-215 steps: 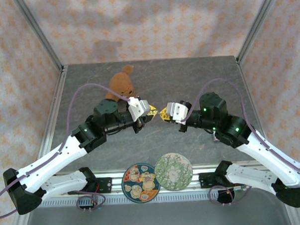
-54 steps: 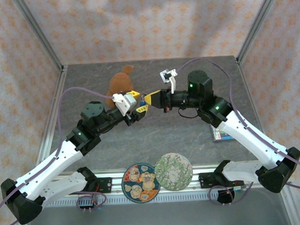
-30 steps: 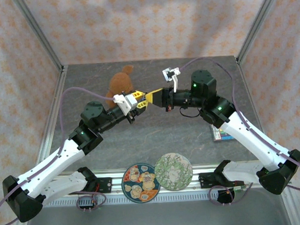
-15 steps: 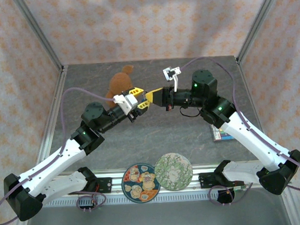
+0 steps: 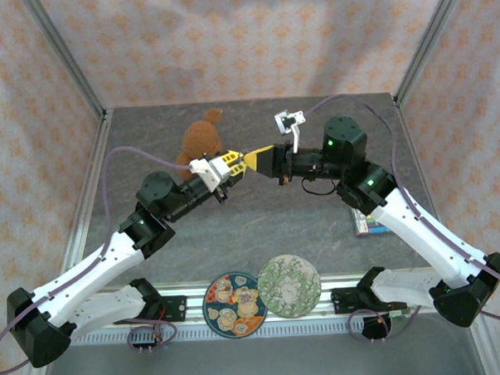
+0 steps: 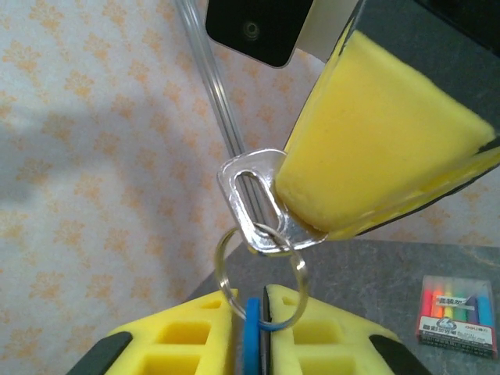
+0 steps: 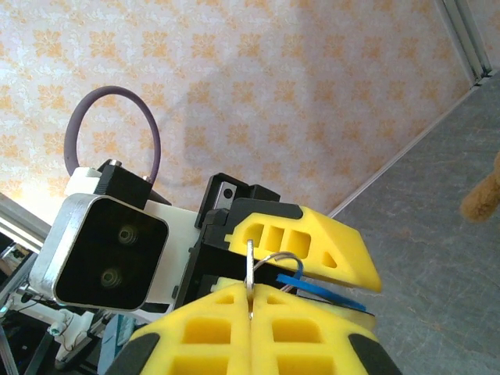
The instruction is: Remove the keys from the keyring
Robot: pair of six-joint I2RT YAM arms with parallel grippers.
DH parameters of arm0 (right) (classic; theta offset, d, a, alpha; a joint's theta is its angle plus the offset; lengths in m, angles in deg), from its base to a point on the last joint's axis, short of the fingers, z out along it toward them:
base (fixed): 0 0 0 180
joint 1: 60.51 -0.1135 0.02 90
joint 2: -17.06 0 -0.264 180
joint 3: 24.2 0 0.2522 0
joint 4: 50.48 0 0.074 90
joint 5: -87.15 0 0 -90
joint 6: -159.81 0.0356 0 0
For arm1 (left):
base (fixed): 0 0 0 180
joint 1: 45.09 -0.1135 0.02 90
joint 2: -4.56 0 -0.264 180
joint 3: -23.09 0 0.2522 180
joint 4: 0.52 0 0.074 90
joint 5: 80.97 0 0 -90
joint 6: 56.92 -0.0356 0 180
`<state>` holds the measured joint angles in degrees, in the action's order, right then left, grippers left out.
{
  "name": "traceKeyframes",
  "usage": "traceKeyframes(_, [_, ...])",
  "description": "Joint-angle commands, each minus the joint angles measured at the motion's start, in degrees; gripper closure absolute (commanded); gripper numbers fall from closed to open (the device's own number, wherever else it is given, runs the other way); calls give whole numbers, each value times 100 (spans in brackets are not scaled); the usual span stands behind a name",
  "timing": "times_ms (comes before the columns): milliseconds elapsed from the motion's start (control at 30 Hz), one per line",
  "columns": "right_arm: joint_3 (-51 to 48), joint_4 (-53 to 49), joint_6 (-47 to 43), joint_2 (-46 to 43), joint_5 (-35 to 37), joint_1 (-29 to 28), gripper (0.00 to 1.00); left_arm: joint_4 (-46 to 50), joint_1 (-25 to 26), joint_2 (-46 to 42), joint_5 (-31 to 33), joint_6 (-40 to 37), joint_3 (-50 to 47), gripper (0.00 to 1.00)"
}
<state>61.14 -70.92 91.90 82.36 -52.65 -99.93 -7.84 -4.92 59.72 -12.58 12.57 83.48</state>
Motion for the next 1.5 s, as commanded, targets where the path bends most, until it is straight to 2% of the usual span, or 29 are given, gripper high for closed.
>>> traceKeyframes(0, [-48, 281, 41, -140, -47, 31, 100, -159, 62, -141, 59, -28, -32, 83])
traceKeyframes(167, [-82, 307, 68, -152, -56, 30, 100, -203, 62, -154, 56, 3, 20, 82])
traceKeyframes(267, [-91, 312, 73, -150, -69, 32, 100, -234, 66, -139, 31, 20, 43, 74])
traceKeyframes(333, [-91, 330, 77, -154, -78, 31, 100, -225, 62, -128, -34, 19, 78, 78])
traceKeyframes(533, [-90, 324, 68, -149, -74, 31, 100, -195, 62, -117, -81, 39, 128, 80])
traceKeyframes(833, [-152, 334, 41, -145, -65, 40, 100, -58, 62, -180, -134, 223, 265, 90])
traceKeyframes(1100, [-135, 347, 41, -137, -91, 48, 100, -142, 62, -172, -212, 196, 275, 74])
traceKeyframes(1200, [-135, 347, 50, -147, -100, 48, 100, -81, 64, -128, -256, 204, 319, 88])
traceKeyframes(1333, [-151, 370, 39, -182, -83, 57, 100, -37, 62, -119, -223, 243, 339, 99])
traceKeyframes(1467, [-207, 428, 16, -274, -5, 83, 100, 53, 62, -144, -86, 284, 355, 100])
